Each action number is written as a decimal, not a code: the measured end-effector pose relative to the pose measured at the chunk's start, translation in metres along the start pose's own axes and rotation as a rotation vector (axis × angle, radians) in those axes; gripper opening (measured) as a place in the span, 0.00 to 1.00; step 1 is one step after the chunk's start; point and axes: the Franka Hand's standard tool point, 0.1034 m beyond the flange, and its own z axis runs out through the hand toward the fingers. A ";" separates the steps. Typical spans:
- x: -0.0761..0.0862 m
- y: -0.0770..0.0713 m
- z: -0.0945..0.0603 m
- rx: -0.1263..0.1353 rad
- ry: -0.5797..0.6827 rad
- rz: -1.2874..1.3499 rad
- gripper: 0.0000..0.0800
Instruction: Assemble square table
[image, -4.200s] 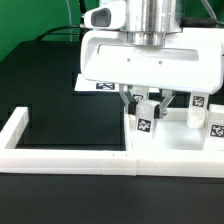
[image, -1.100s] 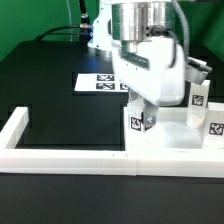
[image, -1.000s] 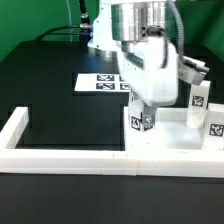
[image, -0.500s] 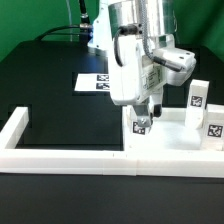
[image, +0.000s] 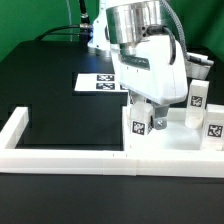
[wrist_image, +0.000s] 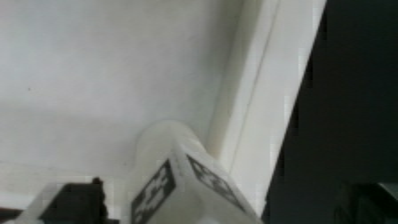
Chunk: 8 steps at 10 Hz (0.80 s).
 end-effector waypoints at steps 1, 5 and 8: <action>0.000 0.000 0.000 -0.002 0.002 -0.050 0.81; 0.004 0.002 -0.002 -0.090 0.043 -0.578 0.81; 0.005 0.003 -0.001 -0.089 0.045 -0.544 0.64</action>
Offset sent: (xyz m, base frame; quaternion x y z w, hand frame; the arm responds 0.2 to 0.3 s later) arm -0.0033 -0.0113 -0.0002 -0.1109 0.0387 -0.4064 0.9061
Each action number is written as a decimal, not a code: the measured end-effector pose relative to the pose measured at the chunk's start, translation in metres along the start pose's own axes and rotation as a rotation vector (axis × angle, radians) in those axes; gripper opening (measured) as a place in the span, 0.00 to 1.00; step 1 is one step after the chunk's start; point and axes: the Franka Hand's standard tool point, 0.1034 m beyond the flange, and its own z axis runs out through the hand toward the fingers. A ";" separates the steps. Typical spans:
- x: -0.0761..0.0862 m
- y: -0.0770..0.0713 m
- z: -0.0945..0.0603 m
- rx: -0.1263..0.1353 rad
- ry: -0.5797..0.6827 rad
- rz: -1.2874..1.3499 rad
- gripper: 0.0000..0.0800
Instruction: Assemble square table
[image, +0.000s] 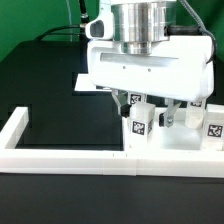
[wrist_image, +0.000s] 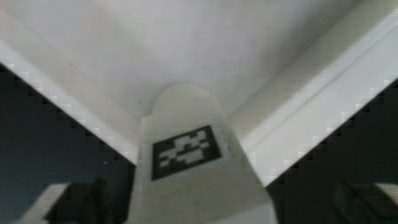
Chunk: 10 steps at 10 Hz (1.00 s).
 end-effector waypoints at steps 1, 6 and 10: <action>0.000 0.000 0.000 0.002 -0.001 0.059 0.64; -0.001 0.004 -0.001 -0.003 -0.032 0.620 0.37; -0.004 -0.001 0.002 0.033 -0.106 1.162 0.37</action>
Offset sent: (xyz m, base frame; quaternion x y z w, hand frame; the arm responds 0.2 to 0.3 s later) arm 0.0000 0.0000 0.0000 0.0000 0.0000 0.1296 0.9916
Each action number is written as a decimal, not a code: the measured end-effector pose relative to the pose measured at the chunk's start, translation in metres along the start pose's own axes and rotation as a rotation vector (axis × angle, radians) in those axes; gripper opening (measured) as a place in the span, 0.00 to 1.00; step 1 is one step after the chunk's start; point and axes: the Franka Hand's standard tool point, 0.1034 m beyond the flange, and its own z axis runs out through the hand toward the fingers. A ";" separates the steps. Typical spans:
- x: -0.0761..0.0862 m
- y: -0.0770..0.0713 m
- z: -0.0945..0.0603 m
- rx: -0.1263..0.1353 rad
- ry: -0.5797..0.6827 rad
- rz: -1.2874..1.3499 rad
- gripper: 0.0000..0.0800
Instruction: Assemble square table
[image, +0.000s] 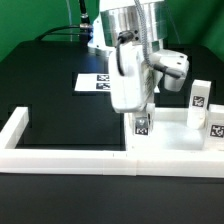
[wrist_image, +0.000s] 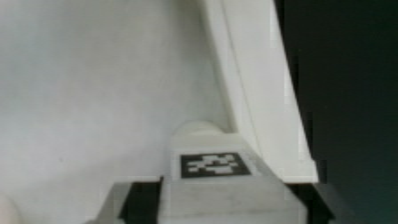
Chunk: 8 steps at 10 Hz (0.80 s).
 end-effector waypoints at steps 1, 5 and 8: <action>0.000 0.000 0.000 0.000 0.001 0.006 0.37; -0.002 0.003 0.002 -0.013 0.014 -0.510 0.71; 0.005 0.001 0.002 -0.016 0.018 -0.799 0.81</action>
Offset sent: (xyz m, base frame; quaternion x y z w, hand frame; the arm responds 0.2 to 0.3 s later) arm -0.0042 0.0163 -0.0008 -0.0345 -0.0029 -0.3201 0.9468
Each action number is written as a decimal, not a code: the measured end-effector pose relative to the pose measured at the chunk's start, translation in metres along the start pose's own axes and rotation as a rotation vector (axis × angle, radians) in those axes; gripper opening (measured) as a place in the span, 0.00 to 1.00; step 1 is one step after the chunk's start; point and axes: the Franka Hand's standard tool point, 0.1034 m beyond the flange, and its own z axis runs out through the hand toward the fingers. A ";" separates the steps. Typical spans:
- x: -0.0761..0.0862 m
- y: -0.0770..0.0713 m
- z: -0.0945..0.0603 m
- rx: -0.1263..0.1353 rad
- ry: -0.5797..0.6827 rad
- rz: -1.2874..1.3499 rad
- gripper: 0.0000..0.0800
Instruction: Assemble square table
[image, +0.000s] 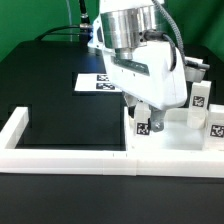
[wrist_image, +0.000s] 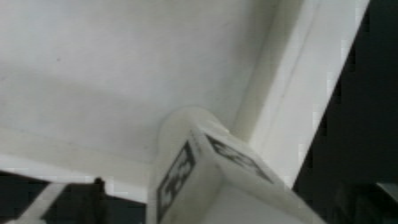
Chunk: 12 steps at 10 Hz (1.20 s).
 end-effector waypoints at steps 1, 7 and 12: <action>0.000 0.001 0.000 -0.016 0.012 -0.152 0.81; 0.004 0.000 -0.002 -0.081 0.052 -0.729 0.48; 0.005 0.000 -0.002 -0.071 0.065 -0.417 0.36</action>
Offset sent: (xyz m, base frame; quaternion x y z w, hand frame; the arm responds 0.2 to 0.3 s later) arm 0.0077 0.0132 0.0132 -0.0174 -0.0372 -0.4659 0.8839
